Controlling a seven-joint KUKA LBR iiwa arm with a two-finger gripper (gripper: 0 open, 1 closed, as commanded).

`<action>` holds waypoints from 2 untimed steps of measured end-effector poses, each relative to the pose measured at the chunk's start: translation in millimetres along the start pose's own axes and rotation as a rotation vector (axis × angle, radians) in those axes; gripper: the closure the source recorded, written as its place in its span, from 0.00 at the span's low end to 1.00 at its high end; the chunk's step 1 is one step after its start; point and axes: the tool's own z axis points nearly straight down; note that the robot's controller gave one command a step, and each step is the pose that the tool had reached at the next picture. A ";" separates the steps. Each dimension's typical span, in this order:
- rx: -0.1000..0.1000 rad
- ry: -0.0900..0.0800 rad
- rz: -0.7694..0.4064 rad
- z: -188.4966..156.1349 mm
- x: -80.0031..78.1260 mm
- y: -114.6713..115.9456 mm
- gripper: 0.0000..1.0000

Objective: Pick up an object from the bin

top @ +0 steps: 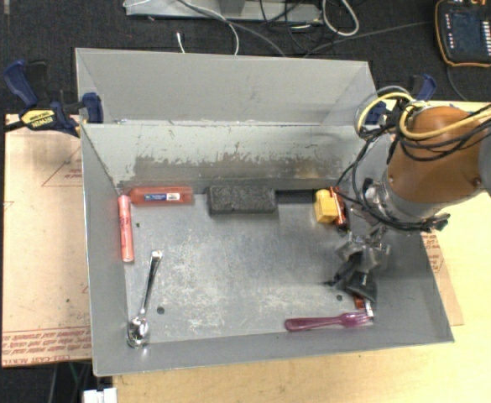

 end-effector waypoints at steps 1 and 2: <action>0.011 -0.002 0.001 -34.9 -0.8 -2.5 1.00; 0.007 -0.002 0.003 -58.0 -1.7 -1.2 1.00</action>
Offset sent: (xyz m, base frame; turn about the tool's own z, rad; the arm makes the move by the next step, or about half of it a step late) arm 0.0020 -0.0008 0.0829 0.0009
